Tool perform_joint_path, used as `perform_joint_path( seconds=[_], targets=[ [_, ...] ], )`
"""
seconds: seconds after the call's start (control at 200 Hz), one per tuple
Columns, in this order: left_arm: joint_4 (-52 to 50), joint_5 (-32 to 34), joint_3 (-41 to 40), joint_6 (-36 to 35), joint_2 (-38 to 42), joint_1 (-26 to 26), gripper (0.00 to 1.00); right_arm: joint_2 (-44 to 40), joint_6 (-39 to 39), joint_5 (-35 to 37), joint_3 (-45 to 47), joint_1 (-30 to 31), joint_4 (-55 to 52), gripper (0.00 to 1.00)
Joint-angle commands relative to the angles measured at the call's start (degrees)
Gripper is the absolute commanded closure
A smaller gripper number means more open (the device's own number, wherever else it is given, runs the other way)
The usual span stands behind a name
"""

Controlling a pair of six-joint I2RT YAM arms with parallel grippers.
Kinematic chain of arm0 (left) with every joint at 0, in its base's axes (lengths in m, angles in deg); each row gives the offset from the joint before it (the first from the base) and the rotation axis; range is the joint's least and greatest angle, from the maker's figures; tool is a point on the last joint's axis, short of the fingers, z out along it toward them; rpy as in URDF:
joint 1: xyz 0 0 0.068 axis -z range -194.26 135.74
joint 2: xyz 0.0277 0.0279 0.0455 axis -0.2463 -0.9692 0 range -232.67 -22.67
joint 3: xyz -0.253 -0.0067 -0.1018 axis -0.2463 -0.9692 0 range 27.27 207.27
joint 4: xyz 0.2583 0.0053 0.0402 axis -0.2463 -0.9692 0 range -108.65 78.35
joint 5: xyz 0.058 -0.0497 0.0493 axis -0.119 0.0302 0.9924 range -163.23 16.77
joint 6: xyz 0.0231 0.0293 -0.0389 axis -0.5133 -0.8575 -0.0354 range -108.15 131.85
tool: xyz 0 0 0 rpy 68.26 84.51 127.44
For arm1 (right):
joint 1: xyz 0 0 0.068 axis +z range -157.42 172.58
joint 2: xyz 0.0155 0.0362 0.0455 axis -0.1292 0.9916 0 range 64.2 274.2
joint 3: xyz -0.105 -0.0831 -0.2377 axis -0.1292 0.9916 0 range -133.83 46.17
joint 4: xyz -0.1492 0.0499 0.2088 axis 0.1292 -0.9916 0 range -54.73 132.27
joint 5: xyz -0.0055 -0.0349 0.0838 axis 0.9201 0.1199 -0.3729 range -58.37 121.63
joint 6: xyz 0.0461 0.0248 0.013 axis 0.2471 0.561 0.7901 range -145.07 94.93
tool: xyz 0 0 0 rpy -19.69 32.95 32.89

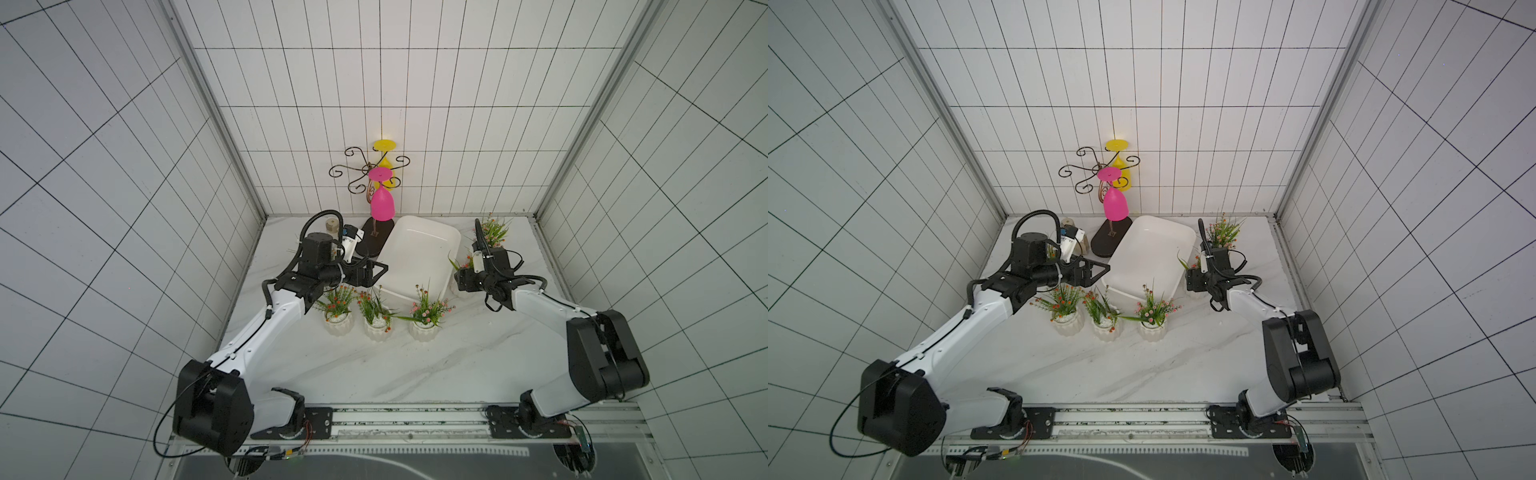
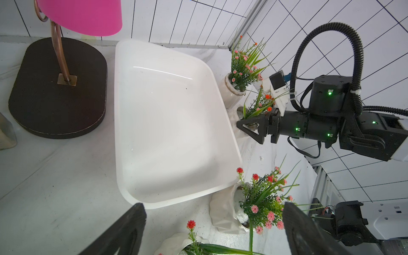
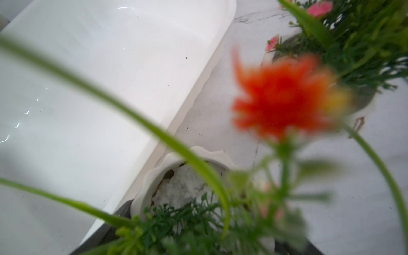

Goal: Put the potted gypsophila into the storage box
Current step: Pick up the baby's breath potted plant from the center of the board, then place the baby's breath potted plant at the storage box.

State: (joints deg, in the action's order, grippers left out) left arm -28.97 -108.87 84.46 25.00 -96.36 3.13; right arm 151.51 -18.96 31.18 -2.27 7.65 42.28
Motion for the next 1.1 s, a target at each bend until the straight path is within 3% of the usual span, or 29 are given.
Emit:
perform_joint_path(
  seconds=[0.0,0.555,1.094],
  targets=[
    [1.9,-0.7,-0.4,0.2,-0.3,-0.4,0.04,-2.9,-0.6,0.2,-7.1,0.7,-0.5,0.21],
    [2.4,-1.6,-0.5,0.8,-0.5,-0.8,0.06,-8.9,-0.4,-0.6,-14.8,0.7,-6.9,0.23],
    [2.4,-2.0,-0.8,0.9,-0.4,-1.1,0.06,2.3,-0.8,-2.3,-30.8,0.7,-7.4,0.26]
  ],
)
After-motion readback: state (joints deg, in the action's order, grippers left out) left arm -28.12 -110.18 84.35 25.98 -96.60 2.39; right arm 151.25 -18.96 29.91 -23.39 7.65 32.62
